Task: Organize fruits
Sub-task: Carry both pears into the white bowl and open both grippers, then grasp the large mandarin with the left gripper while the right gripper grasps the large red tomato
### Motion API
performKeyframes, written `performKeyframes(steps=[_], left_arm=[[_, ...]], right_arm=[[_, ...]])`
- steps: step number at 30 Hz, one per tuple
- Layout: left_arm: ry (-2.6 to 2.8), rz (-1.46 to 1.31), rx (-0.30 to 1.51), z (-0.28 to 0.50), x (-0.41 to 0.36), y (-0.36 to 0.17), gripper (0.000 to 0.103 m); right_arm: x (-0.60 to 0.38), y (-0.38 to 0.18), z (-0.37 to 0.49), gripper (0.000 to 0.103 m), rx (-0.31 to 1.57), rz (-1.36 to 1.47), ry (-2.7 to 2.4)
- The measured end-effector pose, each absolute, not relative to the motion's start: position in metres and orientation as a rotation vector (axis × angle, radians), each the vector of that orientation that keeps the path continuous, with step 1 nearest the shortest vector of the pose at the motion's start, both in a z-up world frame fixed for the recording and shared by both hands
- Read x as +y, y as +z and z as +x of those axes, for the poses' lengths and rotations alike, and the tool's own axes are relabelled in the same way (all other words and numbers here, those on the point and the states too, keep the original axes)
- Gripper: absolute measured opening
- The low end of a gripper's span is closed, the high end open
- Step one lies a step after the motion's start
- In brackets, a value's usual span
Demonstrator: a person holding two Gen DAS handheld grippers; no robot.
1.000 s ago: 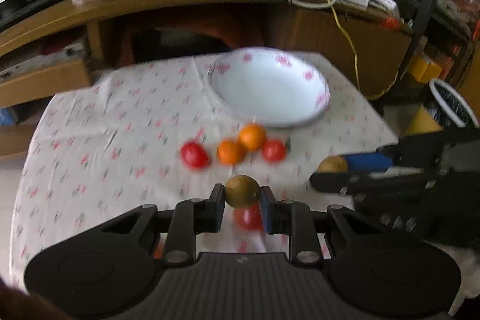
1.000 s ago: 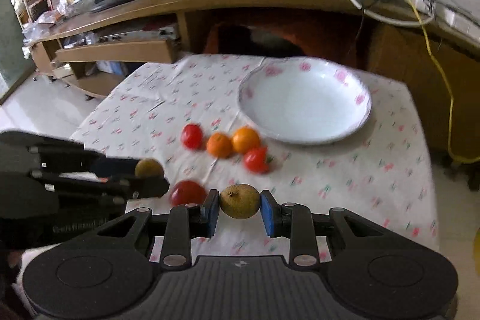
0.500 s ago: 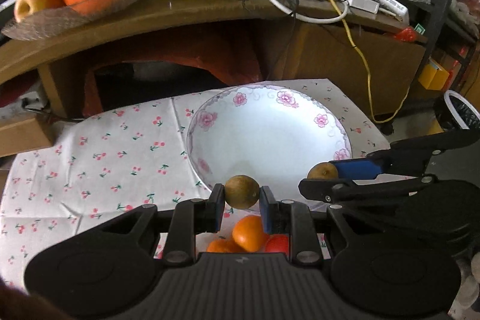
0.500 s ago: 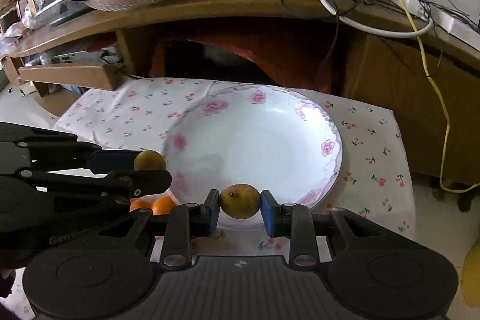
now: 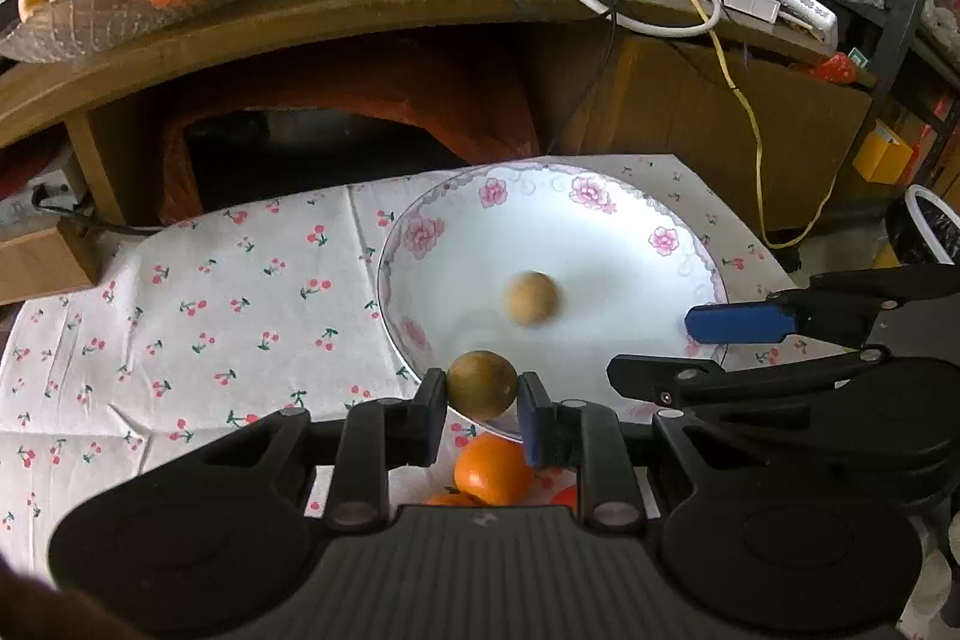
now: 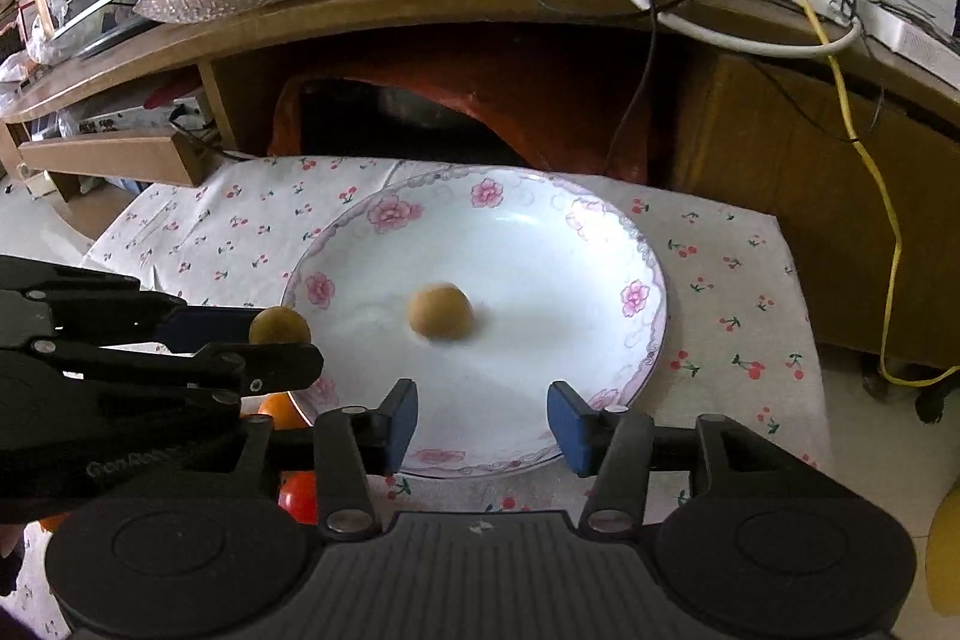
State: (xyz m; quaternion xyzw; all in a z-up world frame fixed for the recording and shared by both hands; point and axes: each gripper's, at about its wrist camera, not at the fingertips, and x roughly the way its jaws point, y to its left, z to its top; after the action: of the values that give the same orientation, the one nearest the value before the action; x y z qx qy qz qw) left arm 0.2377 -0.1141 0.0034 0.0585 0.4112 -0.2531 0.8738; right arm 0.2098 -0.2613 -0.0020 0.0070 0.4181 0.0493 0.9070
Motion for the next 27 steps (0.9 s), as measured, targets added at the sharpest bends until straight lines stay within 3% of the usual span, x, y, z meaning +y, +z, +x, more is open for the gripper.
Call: performKeyframes(steps=[6,10,24,27], left_arm=[[-0.535,0.123,0.853,0.235,-0.113,0.006,0.032],[-0.540,0.131,0.844,0.230,-0.111,0.010,0.040],[-0.474,0.069,0.810,0.150,-0.031,0.051,0.040],[-0.453,0.058,0.822,0.134,-0.002,0.047,0.040]], right_arm=[[-0.268,0.005,0.197,0.062,0.828,0.043,0.100],[-0.269,0.009,0.179,0.063,0.828,0.055,0.116],[-0.218,0.031,0.096,0.063,0.803,0.002,0.217],[-0.191,0.027,0.082,0.069,0.811,-0.042,0.264]])
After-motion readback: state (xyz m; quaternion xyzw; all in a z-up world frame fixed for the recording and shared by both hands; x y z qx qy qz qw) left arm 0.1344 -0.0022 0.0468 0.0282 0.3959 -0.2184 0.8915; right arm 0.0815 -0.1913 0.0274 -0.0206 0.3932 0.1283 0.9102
